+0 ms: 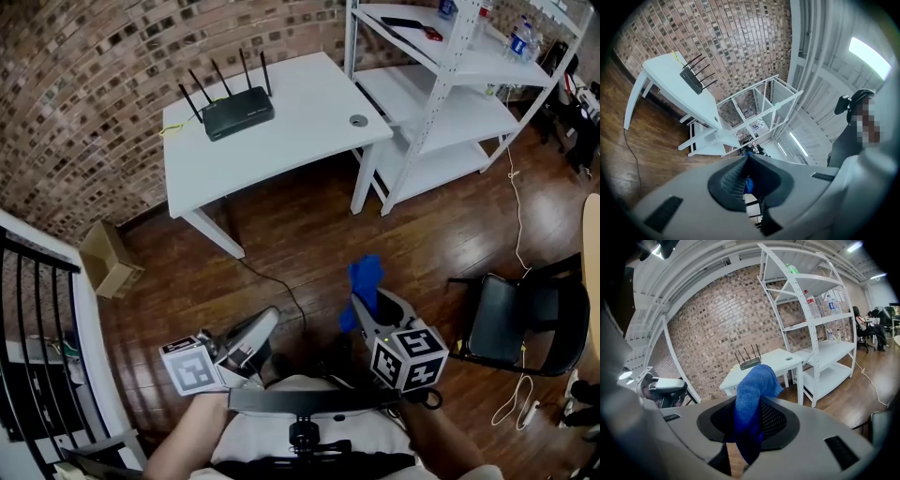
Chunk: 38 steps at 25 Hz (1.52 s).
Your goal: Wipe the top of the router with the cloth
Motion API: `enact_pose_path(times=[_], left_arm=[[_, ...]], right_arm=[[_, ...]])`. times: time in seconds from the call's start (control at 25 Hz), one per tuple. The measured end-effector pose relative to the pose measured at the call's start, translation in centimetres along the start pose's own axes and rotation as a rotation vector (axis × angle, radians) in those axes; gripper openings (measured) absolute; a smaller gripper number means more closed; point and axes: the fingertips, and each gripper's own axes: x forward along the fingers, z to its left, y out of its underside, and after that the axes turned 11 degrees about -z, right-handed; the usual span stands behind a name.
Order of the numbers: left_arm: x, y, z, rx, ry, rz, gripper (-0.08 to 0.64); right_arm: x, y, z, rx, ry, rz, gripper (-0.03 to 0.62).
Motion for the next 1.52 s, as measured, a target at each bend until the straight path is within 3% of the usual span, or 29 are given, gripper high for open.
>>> enact_pose_path(times=[0.48, 0.92, 1.24, 1.52], left_arm=[[4.2, 0.6, 1.4, -0.007, -0.053, 0.032, 0.008], [8.5, 1.5, 0.6, 0.003, -0.093, -0.021, 0.008], [5.9, -1.1, 2.1, 0.013, -0.163, -0.126, 0.008], [1.3, -7.2, 6.9, 0.011, -0.159, -0.179, 0.008]], right_arm=[[0.6, -1.0, -6.7, 0.036, 0.080, 0.005, 0.140], [1.2, -2.3, -10.9, 0.023, 0.017, 0.045, 0.141], [4.1, -1.7, -9.3, 0.002, -0.082, 0.087, 0.141], [9.8, -0.9, -3.6, -0.044, -0.107, 0.132, 0.141]])
